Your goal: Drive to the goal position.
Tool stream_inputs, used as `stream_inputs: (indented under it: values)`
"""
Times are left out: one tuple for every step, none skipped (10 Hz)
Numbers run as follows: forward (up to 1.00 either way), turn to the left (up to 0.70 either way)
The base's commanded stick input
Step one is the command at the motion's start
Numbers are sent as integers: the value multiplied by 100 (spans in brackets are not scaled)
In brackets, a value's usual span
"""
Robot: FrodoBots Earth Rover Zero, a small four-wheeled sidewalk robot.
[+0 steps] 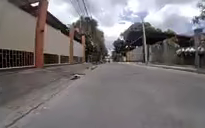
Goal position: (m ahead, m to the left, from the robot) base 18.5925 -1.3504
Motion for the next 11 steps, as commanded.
stream_inputs:
  values:
    - [100,-36]
    - [100,-36]
    - [100,-36]
    - [100,-36]
    - [100,-36]
    - [100,-26]
    - [100,-10]
    - [100,4]
    - [100,4]
    - [100,4]
    - [100,4]
